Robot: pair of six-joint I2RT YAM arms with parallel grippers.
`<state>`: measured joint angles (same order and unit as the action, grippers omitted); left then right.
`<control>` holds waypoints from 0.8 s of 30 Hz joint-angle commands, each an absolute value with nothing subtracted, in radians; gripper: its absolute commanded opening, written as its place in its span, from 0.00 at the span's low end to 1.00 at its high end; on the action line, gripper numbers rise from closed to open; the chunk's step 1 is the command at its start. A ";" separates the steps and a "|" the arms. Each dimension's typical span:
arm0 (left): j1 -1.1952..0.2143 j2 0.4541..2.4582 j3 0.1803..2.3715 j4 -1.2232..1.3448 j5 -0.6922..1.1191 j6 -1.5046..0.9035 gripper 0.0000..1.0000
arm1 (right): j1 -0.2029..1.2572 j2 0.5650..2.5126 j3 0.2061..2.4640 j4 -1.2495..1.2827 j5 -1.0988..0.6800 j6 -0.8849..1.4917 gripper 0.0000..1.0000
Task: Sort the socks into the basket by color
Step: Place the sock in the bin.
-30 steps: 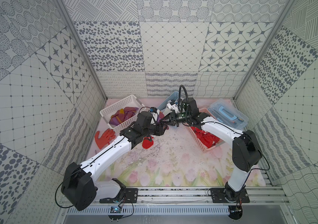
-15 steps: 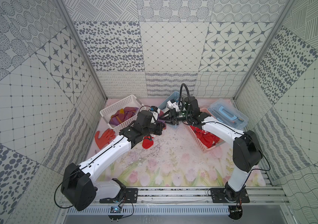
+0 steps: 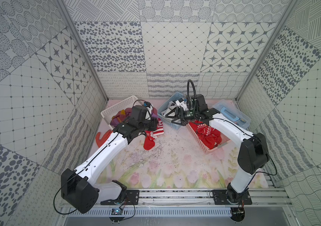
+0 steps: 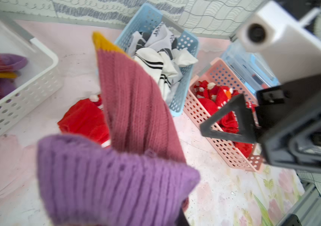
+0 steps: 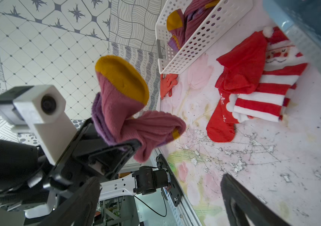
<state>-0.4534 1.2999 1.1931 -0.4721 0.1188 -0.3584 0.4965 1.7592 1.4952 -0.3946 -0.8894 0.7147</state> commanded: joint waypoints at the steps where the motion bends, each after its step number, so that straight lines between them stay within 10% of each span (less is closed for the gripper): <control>1: -0.342 1.377 1.272 -0.608 0.109 -0.328 0.00 | 0.503 1.716 1.515 -0.530 -0.826 0.581 0.98; 24: -0.023 2.154 2.087 -0.799 -0.004 -0.165 0.00 | 0.596 1.883 1.677 -0.824 -0.606 0.324 0.98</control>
<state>-0.0589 2.0281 1.9362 -0.6922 0.0380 -0.2367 0.5884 1.8515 1.6428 -0.7975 -0.6273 0.3698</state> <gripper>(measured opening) 0.085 0.981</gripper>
